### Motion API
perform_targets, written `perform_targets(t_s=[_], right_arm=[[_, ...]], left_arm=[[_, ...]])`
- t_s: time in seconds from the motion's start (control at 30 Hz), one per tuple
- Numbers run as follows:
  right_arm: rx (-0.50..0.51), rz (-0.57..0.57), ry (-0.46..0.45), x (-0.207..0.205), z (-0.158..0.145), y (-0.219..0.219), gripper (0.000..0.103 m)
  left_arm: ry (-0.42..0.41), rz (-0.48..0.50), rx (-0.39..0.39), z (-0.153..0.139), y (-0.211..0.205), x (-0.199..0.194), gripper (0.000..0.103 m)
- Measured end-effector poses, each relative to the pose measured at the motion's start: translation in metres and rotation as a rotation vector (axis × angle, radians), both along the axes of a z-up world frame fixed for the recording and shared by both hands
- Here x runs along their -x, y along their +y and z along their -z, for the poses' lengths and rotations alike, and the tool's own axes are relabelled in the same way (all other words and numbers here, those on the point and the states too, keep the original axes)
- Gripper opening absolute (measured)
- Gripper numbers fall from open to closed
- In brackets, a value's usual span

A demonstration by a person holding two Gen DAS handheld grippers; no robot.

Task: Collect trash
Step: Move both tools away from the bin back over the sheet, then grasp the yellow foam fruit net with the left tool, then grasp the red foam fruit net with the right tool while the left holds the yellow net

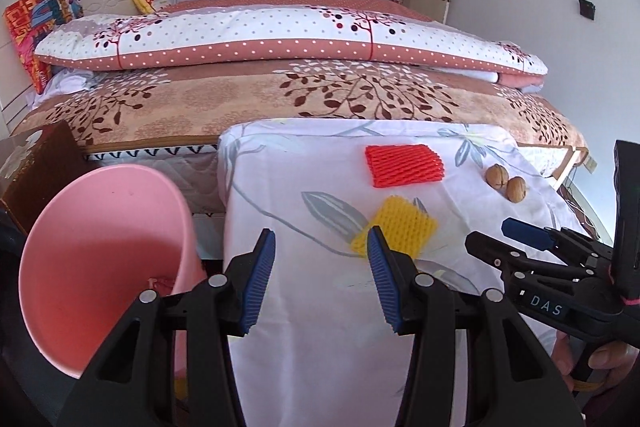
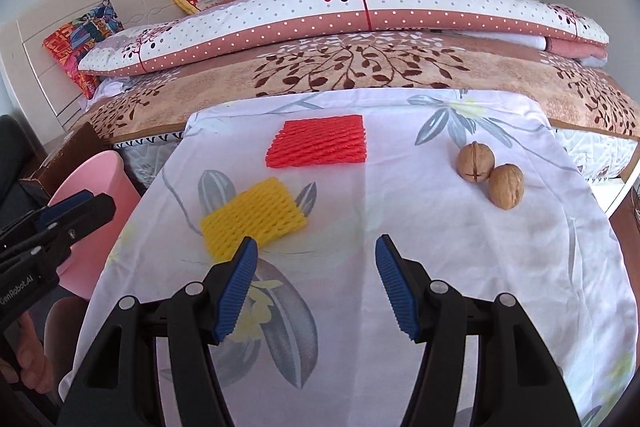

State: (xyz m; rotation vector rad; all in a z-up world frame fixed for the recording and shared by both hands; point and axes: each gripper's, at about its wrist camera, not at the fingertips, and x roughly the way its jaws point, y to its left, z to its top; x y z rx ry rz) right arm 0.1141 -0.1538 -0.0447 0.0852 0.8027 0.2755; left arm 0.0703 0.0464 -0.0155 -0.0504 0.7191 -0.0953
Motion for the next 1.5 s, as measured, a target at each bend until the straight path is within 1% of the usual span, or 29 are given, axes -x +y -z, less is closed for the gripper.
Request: perform_targets(t_s=[0.07, 0.2, 0.27, 0.4, 0.57, 0.63, 0.87, 0.93, 0.97, 1.0, 1.03, 1.23, 1.37, 1.5], right_arm=[[-0.001, -0.007, 0.017, -0.001, 0.001, -0.001, 0.061], [0.016, -0.003, -0.001, 0.002, -0.001, -0.002, 0.061], [0.014, 0.007, 0.005, 0.0, 0.0, -0.004, 0.061], [-0.01, 0.021, 0.022, -0.002, 0.002, -0.009, 0.061], [-0.012, 0.018, 0.038, -0.004, 0.004, -0.008, 0.061], [-0.012, 0.014, 0.043, -0.004, 0.005, -0.008, 0.061], [-0.022, 0.022, 0.057, -0.007, 0.007, -0.01, 0.061], [-0.023, 0.025, 0.06, -0.007, 0.007, -0.011, 0.061], [-0.023, 0.026, 0.061, -0.007, 0.007, -0.011, 0.061], [-0.023, 0.026, 0.063, -0.007, 0.008, -0.011, 0.061], [-0.022, 0.027, 0.064, -0.008, 0.008, -0.011, 0.061], [-0.029, 0.022, 0.061, -0.011, 0.006, -0.011, 0.061], [-0.072, 0.023, 0.074, -0.027, 0.001, -0.013, 0.061], [-0.085, 0.035, 0.078, -0.054, -0.004, -0.013, 0.061]], left_arm=[[0.024, 0.037, 0.004, 0.004, -0.01, -0.007, 0.048], [0.065, 0.109, -0.023, 0.011, -0.033, -0.025, 0.048], [0.093, 0.126, -0.027, 0.017, -0.041, -0.036, 0.048], [0.17, 0.127, -0.026, 0.034, -0.046, -0.059, 0.048], [0.202, 0.105, -0.052, 0.047, -0.045, -0.076, 0.048], [0.227, 0.106, -0.041, 0.052, -0.046, -0.08, 0.048], [0.208, 0.101, -0.043, 0.055, -0.05, -0.076, 0.048], [0.205, 0.117, -0.031, 0.054, -0.051, -0.073, 0.032], [0.203, 0.119, -0.03, 0.053, -0.052, -0.072, 0.03], [0.199, 0.118, -0.03, 0.052, -0.053, -0.07, 0.022], [0.194, 0.118, -0.031, 0.051, -0.053, -0.069, 0.017], [0.147, 0.071, 0.015, 0.034, -0.042, -0.055, 0.015], [0.114, 0.058, 0.022, 0.023, -0.035, -0.045, 0.015], [0.109, 0.054, 0.024, 0.021, -0.03, -0.036, 0.015]])
